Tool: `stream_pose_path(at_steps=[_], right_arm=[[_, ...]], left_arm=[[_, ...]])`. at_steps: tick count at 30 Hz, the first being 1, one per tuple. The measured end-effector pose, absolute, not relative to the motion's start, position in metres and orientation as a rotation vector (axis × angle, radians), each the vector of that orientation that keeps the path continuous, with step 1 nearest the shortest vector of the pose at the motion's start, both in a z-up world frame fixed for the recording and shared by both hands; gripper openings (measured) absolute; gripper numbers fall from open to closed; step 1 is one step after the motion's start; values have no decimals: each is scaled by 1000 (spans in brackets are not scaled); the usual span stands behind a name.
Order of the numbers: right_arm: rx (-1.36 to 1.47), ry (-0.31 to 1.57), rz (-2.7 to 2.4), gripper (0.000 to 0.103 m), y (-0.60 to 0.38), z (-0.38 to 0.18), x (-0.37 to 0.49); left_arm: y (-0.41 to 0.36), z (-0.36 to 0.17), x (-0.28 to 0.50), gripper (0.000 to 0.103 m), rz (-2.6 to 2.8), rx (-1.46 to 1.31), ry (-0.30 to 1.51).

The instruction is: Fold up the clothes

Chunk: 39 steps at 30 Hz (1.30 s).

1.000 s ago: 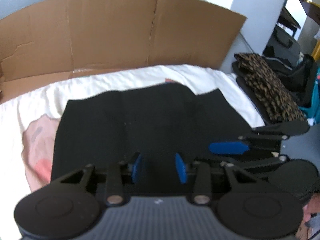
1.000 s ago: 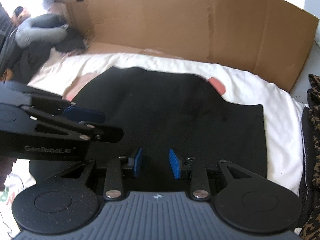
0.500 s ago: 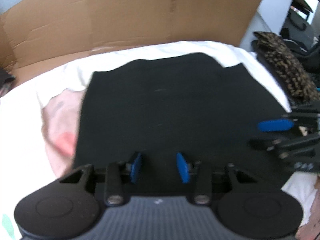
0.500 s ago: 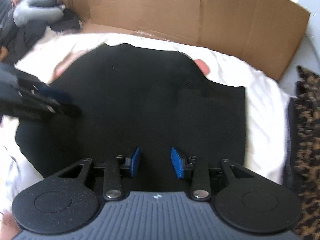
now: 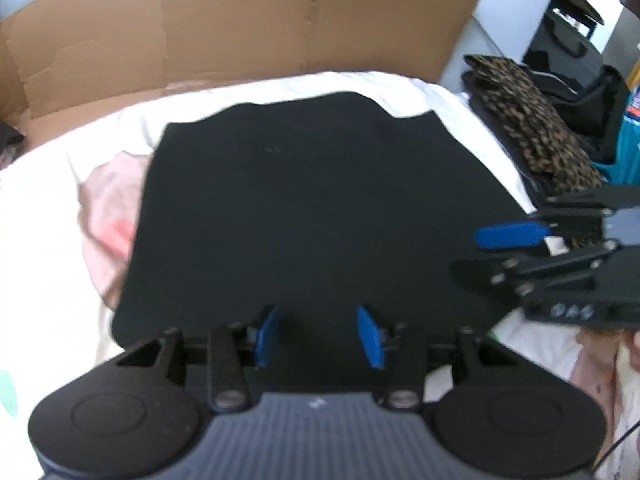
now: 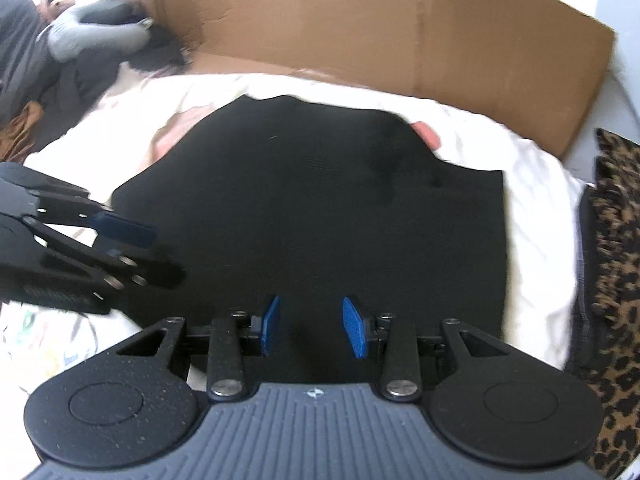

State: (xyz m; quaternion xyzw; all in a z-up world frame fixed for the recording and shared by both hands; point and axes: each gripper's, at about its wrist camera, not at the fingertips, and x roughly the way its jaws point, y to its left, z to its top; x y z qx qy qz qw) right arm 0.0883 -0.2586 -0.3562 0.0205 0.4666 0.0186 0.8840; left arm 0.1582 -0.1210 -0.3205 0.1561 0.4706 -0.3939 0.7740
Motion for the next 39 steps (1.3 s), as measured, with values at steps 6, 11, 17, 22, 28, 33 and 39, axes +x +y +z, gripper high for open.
stream_pose_path(at_steps=[6,11,17,22,28,33,39], right_arm=[[-11,1008,94,42,-239,-368,91],[-8,1055,82,42,-243,-379,85],[15,1071,9,41,-261,-382,69],[7,1081,-46,41,-271,-383,57],[27,1097,-114,41,-288,-387,41],[27,1119,-136,40,-300,-388,25],[156,1106,-256,41,-322,-374,4]], left_arm=[[-132,-335,153,45,-862,367,1049],[-128,-343,151,45,-870,406,1055],[-110,-342,155,45,-815,417,1069],[-88,-343,161,47,-741,415,1079],[-75,-344,157,54,-702,461,1096],[-62,-347,156,58,-655,491,1116],[-41,-343,162,46,-539,522,1148]])
